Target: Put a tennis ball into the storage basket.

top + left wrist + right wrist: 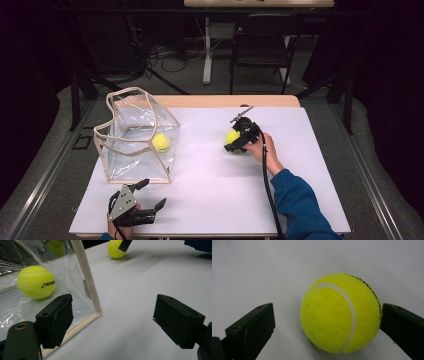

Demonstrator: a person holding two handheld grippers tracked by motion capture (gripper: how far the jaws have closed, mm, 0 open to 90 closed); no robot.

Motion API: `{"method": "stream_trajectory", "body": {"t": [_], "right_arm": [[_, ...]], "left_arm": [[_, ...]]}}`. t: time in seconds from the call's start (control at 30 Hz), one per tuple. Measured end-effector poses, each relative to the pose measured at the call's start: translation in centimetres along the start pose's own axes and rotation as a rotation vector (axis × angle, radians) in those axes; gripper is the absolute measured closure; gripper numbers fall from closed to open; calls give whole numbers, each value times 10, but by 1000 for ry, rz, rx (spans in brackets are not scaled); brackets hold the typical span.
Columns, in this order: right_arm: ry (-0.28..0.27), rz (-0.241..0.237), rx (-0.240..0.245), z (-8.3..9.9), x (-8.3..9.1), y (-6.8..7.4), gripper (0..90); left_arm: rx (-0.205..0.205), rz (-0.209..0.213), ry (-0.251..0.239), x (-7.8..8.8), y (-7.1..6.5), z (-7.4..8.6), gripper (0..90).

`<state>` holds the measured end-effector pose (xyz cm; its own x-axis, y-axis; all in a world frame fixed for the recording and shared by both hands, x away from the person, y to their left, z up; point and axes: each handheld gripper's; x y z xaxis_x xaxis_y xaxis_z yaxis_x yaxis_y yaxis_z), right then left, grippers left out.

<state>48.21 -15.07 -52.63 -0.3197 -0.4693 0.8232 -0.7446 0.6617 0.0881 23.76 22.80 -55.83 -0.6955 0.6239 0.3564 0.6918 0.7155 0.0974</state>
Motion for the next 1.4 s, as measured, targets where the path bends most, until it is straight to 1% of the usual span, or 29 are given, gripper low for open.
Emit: {"method": "stream_trajectory", "body": {"t": [0.1, 0.23, 0.33, 0.47, 0.57, 0.7, 0.77, 0.8, 0.87, 0.93, 1.03, 1.23, 1.3, 1.33, 1.4], "right_arm": [[2, 7, -13, 0, -1, 0, 0], [5, 11, -10, 0, -2, -2, 7], [3, 15, -18, 1, -3, -3, 23], [-1, 19, -24, 1, -4, -3, 82], [11, 22, -22, 1, -5, -3, 138], [28, 31, -24, 1, -6, -2, 169], [22, 32, -30, 1, -7, -2, 186], [29, 39, -27, 1, -7, -3, 202], [18, 51, -22, 1, -7, -4, 234], [27, 53, -23, 2, -6, -5, 242], [26, 50, -30, 2, -6, -5, 247], [24, 54, -15, 1, -6, -4, 251], [46, 56, -11, 0, -3, -4, 252], [19, 55, -12, 1, -5, -4, 252], [16, 52, -8, 1, -2, -4, 253]], "left_arm": [[0, 0, 0, 0, 0, 0, 161], [0, 0, -1, 0, 0, 0, 161], [0, -1, -1, 0, 0, 0, 161], [-1, 1, 2, 0, 0, 0, 161], [0, 3, -1, 0, 0, 0, 161], [0, 1, 1, 0, 0, 0, 161], [0, 1, 0, 0, 0, 0, 161], [0, 2, 0, 0, 0, 0, 161], [-1, 2, 2, 0, 0, 0, 161], [0, 2, 2, 0, 0, 0, 161], [0, -1, -1, 0, 0, 0, 161], [-1, 1, 2, 0, 0, 0, 161], [0, 0, -1, 0, 0, 0, 161], [0, 1, 0, 0, 0, 0, 161], [-1, 2, 0, 0, 0, 0, 161]]}}
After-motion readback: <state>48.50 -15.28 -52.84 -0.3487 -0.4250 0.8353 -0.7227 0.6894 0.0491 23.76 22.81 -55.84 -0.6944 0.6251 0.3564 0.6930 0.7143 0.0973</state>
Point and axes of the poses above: each handheld gripper's, and its own axes: x roughly backward along the jaws, z roughly out of its underside, y roughly to its left, and after that the axes turned 2 degrees about -z, right-handed
